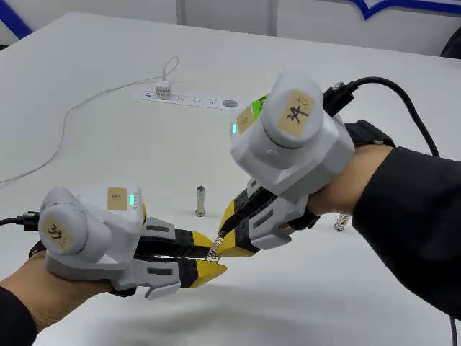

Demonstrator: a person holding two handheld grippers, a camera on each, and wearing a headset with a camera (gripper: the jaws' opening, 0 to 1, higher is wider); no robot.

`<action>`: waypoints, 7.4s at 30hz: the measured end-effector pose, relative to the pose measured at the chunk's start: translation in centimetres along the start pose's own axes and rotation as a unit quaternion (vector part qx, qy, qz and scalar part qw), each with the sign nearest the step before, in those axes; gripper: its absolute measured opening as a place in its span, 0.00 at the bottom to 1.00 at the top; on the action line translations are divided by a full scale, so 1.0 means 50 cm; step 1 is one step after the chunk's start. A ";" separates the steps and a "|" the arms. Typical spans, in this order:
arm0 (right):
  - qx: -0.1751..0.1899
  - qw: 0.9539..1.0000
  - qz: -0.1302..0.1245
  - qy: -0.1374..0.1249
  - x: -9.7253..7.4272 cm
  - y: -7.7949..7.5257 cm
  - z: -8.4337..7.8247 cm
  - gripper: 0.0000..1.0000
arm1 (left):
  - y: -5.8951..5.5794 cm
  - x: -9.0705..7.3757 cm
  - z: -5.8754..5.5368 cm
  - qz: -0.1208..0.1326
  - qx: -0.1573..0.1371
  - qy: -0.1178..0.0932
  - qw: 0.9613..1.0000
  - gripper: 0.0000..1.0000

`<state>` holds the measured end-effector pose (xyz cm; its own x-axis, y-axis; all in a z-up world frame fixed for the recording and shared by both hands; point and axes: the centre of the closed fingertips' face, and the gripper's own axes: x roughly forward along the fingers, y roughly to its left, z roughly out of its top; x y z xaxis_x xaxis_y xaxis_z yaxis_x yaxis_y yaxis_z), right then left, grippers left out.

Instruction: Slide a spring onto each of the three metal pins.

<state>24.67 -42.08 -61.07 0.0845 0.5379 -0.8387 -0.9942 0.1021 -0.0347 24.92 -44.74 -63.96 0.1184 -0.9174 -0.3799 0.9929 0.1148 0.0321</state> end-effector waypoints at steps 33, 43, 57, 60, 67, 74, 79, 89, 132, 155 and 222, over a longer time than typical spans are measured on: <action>0.046 0.995 -0.073 0.048 -0.102 -0.125 -0.101 0.12 | 0.044 -0.062 -0.033 0.068 -0.052 -0.003 0.996 0.29; 0.062 0.991 -0.102 0.066 -0.113 -0.180 -0.121 0.12 | 0.045 -0.067 -0.044 0.076 -0.062 -0.002 0.995 0.31; 0.086 0.986 -0.116 0.082 -0.083 -0.230 -0.138 0.12 | 0.045 -0.073 -0.053 0.081 -0.071 0.000 0.994 0.32; 0.090 0.986 -0.114 0.083 -0.077 -0.234 -0.140 0.12 | 0.045 -0.074 -0.055 0.082 -0.072 0.000 0.994 0.32; 0.098 0.985 -0.106 0.092 -0.063 -0.238 -0.146 0.12 | 0.047 -0.077 -0.060 0.085 -0.076 -0.001 0.993 0.32; 0.100 0.984 -0.098 0.108 -0.041 -0.244 -0.160 0.12 | 0.048 -0.077 -0.062 0.087 -0.077 0.001 0.993 0.31; 0.105 0.983 -0.094 0.121 -0.024 -0.248 -0.168 0.12 | 0.050 -0.079 -0.062 0.088 -0.079 -0.001 0.993 0.31; 0.117 0.979 -0.089 0.140 0.009 -0.254 -0.187 0.12 | 0.051 -0.081 -0.067 0.090 -0.082 -0.001 0.993 0.31; 0.093 0.988 -0.102 0.075 0.012 -0.181 -0.098 0.16 | 0.055 -0.092 -0.064 0.102 -0.079 0.006 0.992 0.32; 0.103 0.992 -0.042 0.056 0.152 -0.119 -0.069 0.16 | 0.057 -0.098 -0.073 0.108 -0.084 0.009 0.991 0.31; 0.031 0.996 0.041 0.077 0.075 0.003 -0.037 0.11 | 0.025 -0.061 -0.056 0.062 -0.012 0.034 0.997 0.17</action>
<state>24.71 -41.57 -65.25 -0.0119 0.4115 -0.9113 -0.9909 0.1175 0.0660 25.75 -40.74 -65.38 0.2374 -0.8675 -0.4371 0.9701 0.2348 0.0608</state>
